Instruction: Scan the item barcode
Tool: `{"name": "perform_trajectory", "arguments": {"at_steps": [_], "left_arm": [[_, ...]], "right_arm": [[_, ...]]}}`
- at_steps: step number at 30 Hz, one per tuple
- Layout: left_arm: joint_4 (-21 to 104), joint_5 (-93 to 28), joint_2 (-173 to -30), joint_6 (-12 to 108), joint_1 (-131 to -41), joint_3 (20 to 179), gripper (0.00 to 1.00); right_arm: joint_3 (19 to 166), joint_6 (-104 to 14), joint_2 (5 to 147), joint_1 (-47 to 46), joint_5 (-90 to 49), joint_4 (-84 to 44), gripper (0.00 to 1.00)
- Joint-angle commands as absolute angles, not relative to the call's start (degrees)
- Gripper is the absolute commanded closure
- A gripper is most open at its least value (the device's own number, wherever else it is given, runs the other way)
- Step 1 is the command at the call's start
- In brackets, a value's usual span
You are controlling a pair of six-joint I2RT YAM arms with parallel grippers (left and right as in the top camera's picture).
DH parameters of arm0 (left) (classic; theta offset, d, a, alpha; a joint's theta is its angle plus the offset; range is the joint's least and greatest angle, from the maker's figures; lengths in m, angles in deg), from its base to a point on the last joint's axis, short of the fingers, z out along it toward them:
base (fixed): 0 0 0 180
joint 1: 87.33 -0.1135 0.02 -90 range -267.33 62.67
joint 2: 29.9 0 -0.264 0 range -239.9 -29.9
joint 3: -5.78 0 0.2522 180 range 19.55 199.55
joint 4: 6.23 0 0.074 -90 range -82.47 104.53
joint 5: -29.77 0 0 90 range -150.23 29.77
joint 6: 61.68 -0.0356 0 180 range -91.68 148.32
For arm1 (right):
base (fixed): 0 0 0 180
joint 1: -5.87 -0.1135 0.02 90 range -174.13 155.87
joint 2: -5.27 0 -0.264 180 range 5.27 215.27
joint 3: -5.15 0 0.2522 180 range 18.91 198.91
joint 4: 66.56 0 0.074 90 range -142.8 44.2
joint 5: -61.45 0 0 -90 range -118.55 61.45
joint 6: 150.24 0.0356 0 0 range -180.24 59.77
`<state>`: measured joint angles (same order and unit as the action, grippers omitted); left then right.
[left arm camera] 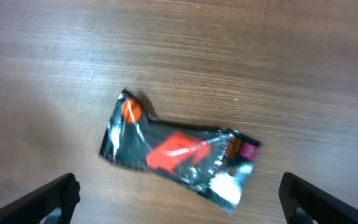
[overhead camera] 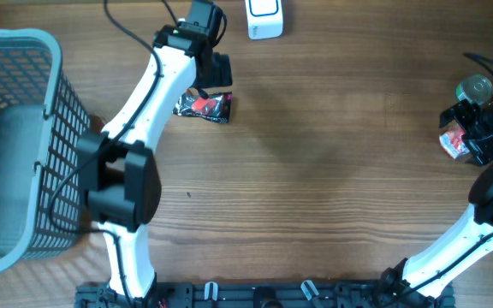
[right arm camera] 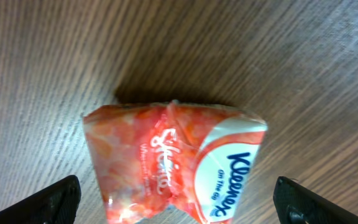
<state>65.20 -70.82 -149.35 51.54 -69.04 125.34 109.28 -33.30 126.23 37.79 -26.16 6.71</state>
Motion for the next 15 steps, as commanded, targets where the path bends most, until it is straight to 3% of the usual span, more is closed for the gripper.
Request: {"name": "perform_trajectory", "arguments": {"at_steps": [1,4,6,9,15], "left_arm": [[67.7,-68.9,-144.6,77.6,-68.6,125.3,0.00],[64.6,-61.3,-143.9,84.1,-68.6,125.3,0.00],[62.3,-55.1,-144.0,82.1,-68.5,125.3,0.00],[62.1,-57.4,-144.0,79.7,-68.4,125.3,0.00],[65.9,-64.9,-144.1,100.8,-68.4,124.3,0.00]], "right_arm": [[109.3,-33.3,126.5,37.5,-24.4,6.3,0.00],[109.3,-33.3,126.5,37.5,-24.4,5.9,0.00],[109.3,-33.3,126.5,37.5,-24.4,5.7,0.00],[109.3,-33.3,126.5,37.5,-24.3,5.7,0.00],[109.3,-34.8,126.4,36.5,-22.1,6.1,0.00]]}}
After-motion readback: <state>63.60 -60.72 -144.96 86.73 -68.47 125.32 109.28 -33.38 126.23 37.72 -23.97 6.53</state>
